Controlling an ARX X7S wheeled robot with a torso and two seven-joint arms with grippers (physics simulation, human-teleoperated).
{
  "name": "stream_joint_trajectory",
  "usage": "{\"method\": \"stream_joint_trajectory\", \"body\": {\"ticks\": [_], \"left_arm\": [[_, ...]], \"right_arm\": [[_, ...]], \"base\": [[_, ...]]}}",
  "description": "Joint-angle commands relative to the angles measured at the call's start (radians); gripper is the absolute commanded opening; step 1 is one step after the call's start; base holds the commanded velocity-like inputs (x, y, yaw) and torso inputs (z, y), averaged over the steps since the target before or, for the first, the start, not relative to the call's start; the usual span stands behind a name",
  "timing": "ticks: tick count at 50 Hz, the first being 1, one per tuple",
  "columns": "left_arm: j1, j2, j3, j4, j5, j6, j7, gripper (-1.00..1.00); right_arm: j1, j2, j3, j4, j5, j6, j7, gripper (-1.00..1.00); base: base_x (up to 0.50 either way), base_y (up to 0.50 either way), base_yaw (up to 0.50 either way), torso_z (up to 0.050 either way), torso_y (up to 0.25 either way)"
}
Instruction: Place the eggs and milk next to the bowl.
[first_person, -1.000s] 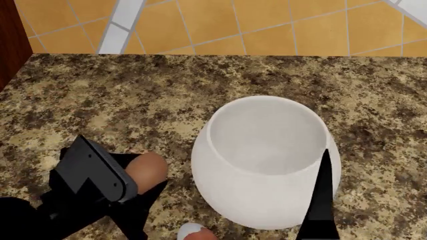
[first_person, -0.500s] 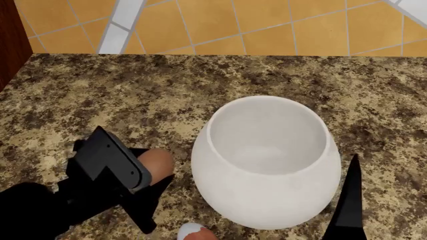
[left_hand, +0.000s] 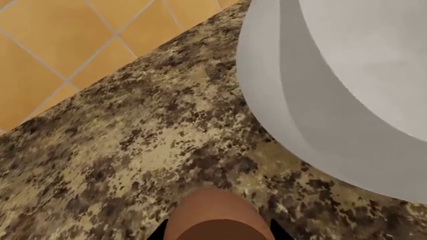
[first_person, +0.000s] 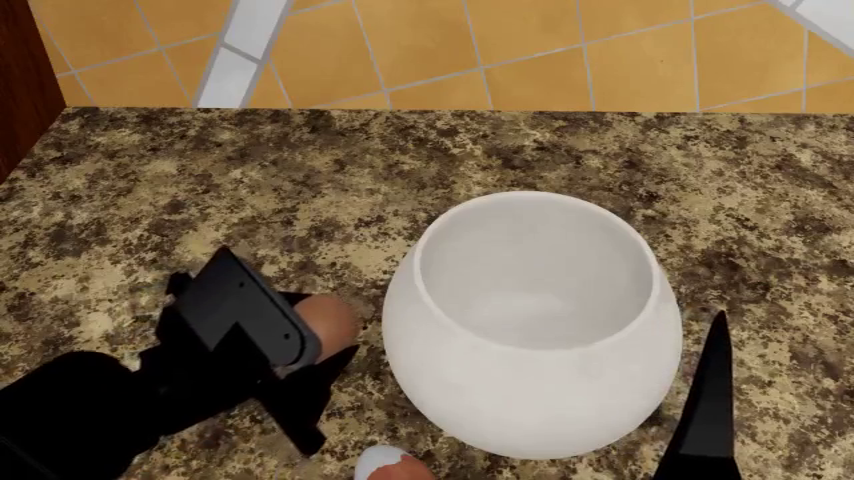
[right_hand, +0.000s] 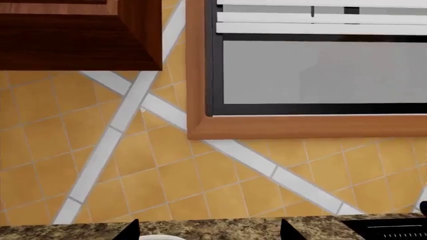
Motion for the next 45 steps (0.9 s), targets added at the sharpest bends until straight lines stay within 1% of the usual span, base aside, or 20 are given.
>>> {"method": "stream_joint_trajectory", "body": {"ticks": [1, 11, 34, 35, 45], "left_arm": [[-0.023, 0.053, -0.005, -0.105, 0.01, 0.049, 0.006, -1.0], [-0.019, 0.07, 0.006, -0.15, 0.018, 0.072, 0.015, -1.0], [-0.002, 0.064, 0.023, -0.154, 0.016, 0.059, 0.021, -1.0], [-0.002, 0.062, 0.021, -0.146, 0.011, 0.053, 0.022, 1.0], [-0.001, 0.056, 0.025, -0.13, 0.01, 0.041, 0.019, 1.0]], "right_arm": [[0.007, -0.012, 0.015, 0.005, -0.017, -0.013, -0.024, 1.0], [0.018, -0.013, 0.013, 0.005, -0.009, -0.009, -0.027, 1.0], [0.047, -0.021, -0.008, 0.003, -0.006, 0.0, -0.031, 1.0], [0.049, -0.023, -0.009, 0.003, -0.006, 0.003, -0.032, 1.0], [0.047, -0.023, -0.023, 0.005, -0.019, -0.009, -0.03, 1.0]], "base": [[0.0, 0.0, 0.0, 0.0, 0.0], [0.0, 0.0, 0.0, 0.0, 0.0], [0.0, 0.0, 0.0, 0.0, 0.0], [0.0, 0.0, 0.0, 0.0, 0.0], [0.0, 0.0, 0.0, 0.0, 0.0]]}}
